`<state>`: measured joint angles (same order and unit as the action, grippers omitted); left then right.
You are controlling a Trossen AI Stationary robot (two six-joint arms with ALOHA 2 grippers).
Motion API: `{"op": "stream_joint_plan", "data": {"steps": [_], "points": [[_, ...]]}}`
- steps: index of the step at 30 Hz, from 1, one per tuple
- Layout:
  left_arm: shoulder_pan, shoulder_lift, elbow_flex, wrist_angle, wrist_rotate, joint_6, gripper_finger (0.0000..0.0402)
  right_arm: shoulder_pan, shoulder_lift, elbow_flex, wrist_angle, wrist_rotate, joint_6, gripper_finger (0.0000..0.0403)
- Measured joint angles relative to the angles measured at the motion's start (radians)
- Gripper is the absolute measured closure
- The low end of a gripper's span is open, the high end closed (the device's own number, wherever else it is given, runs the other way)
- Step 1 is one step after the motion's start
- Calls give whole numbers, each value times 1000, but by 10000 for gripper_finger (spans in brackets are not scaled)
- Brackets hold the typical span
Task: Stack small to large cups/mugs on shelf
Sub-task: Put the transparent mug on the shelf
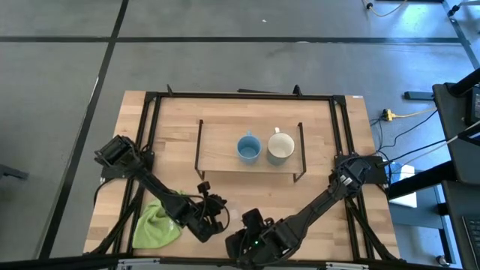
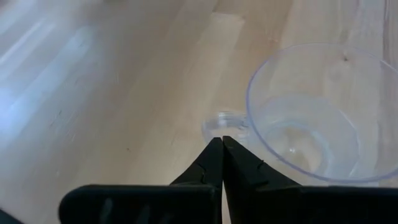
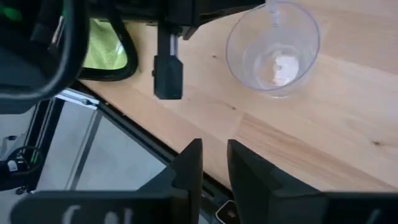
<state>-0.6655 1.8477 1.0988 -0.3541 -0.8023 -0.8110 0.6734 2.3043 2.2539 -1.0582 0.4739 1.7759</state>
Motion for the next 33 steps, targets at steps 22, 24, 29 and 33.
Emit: {"op": "stream_joint_plan", "data": {"steps": [22,24,29,33], "points": [[46,0,0,62,2,106,401,22,8,0,-10,4,53,328],[46,0,0,60,7,108,401,22,10,0,-2,4,53,328],[36,0,0,51,8,108,401,14,12,0,-14,9,53,328],[6,0,0,50,-9,108,401,1,12,0,-66,13,49,328]]}}
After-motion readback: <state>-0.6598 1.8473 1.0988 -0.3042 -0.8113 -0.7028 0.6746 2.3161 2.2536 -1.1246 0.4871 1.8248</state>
